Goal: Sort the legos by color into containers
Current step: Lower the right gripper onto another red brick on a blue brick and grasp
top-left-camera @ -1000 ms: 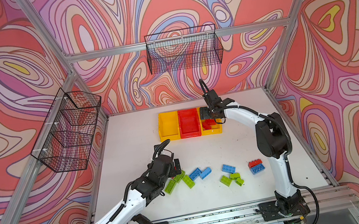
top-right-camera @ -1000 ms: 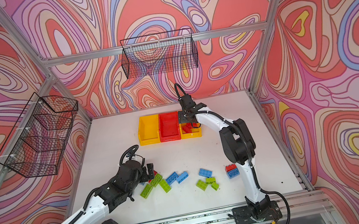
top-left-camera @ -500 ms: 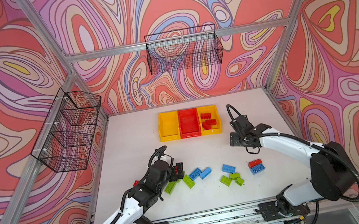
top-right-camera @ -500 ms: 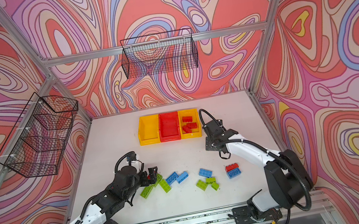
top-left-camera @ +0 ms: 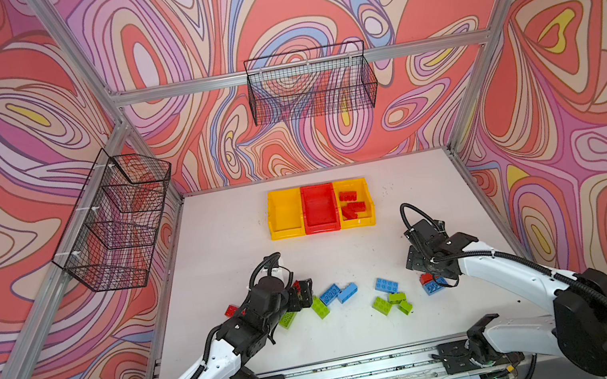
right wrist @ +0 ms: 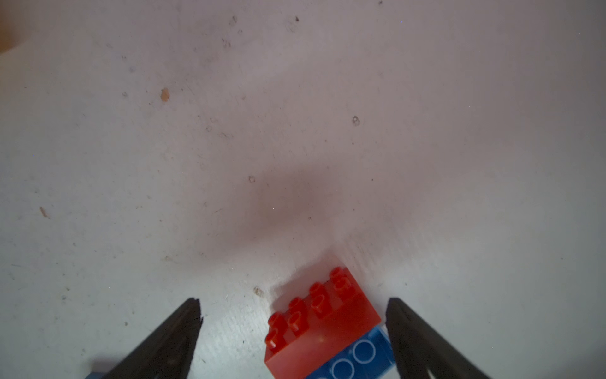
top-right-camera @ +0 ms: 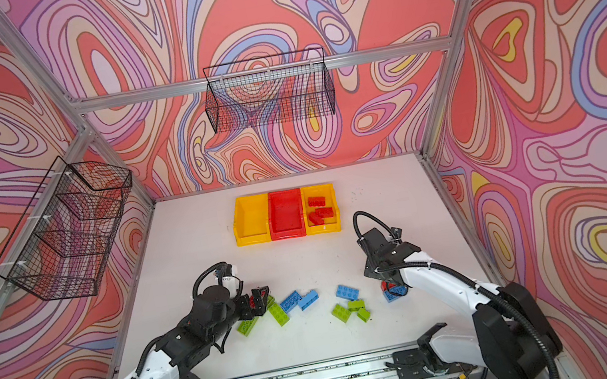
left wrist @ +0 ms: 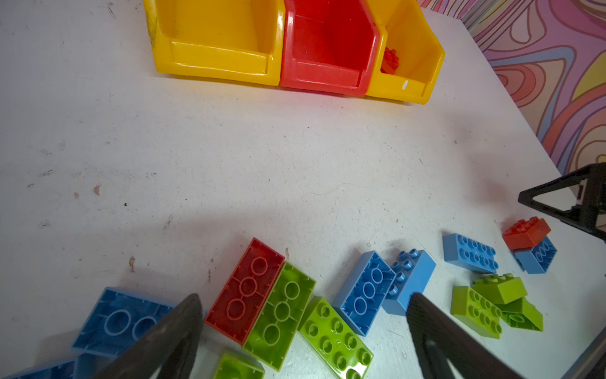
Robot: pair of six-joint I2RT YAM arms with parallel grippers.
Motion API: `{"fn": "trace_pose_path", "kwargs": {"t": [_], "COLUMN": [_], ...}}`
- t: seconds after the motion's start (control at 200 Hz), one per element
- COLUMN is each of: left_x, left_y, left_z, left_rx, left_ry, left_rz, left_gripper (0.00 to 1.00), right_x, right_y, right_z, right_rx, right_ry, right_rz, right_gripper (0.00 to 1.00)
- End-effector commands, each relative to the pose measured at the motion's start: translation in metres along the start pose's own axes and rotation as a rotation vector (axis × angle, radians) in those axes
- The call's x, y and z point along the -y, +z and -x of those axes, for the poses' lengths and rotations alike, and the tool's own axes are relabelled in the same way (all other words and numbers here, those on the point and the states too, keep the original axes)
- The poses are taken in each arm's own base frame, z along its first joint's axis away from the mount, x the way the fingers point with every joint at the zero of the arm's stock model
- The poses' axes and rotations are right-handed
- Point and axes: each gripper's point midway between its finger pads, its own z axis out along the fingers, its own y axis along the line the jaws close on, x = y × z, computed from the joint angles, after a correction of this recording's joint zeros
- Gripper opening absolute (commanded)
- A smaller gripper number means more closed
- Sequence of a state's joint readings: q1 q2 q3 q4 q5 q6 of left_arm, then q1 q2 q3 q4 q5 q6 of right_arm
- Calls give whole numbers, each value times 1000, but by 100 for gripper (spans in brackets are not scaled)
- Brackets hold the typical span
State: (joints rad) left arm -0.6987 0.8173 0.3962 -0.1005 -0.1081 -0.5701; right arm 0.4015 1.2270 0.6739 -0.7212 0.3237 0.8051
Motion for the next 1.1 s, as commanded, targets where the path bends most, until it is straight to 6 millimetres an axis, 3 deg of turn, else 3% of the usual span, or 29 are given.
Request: {"fn": "trace_pose_path", "kwargs": {"t": [0.0, 0.225, 0.746, 1.017, 1.092], "left_x": [-2, -7, -12, -15, -17], "left_y": [0, 1, 2, 2, 3], "left_z": [-2, -4, -6, -8, -9], "left_rx": [7, 5, -1, -9, -10], "left_ry": [-13, -11, -12, -16, -18], "left_rz": [2, 24, 49, 67, 74], "left_gripper": [100, 100, 100, 100, 100], "right_x": [4, 5, -28, -43, -46], "right_y": [8, 14, 20, 24, 24], "right_z": [-12, -22, -20, -23, -25], "right_rx": [-33, -62, -81, -87, -90], "right_ry": [16, 3, -25, -64, -80], "right_rz": [-10, 3, 129, 146, 146], "right_gripper": [92, 92, 83, 66, 56]}}
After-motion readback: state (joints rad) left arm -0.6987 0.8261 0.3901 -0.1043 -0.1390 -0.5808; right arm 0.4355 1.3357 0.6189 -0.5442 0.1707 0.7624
